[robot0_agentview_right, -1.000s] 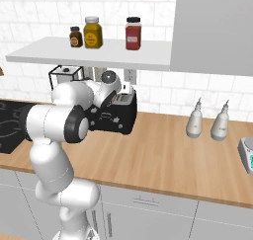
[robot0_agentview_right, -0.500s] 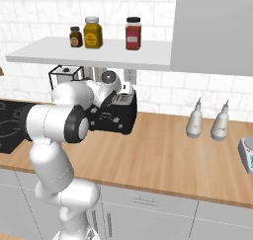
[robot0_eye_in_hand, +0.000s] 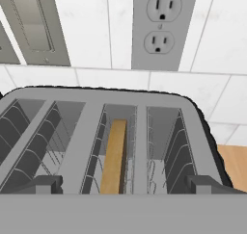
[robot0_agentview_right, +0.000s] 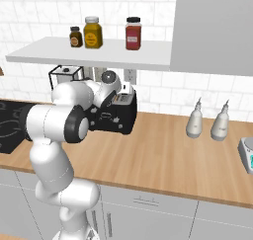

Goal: Start the toaster. Once the lever pops up, take the bread to the plate on the dining counter.

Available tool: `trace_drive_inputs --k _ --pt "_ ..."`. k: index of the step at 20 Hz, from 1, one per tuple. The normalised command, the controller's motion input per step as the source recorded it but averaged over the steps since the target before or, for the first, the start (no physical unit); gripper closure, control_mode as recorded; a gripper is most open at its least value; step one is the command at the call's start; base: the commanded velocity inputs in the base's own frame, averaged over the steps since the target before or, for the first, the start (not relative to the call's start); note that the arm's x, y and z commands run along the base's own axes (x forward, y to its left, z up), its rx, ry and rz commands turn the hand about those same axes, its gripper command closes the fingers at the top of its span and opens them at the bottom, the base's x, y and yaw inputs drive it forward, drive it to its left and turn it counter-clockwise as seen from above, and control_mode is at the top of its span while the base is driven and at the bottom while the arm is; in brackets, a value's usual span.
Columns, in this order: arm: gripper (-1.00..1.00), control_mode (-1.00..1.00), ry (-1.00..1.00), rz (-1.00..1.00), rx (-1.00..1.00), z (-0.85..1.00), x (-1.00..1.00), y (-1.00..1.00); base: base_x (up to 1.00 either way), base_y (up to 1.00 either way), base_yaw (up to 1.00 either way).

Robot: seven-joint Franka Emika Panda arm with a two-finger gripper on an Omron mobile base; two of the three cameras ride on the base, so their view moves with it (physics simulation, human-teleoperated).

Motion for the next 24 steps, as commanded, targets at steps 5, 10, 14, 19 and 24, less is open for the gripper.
trace_drive_inputs --k 5,10,14,19,24 --pt "-1.00 -1.00 0.00 0.00 0.00 0.00 0.00 0.00 0.00 0.00 0.00" --pt "-1.00 -1.00 0.00 0.00 0.00 0.00 0.00 0.00 0.00 0.00 0.00" --pt "-1.00 -1.00 0.00 0.00 0.00 0.00 0.00 0.00 0.00 0.00 0.00" --pt "-1.00 -1.00 0.00 0.00 0.00 0.00 0.00 0.00 0.00 0.00 0.00" --pt "-1.00 -1.00 0.00 0.00 0.00 0.00 0.00 0.00 0.00 0.00 0.00"
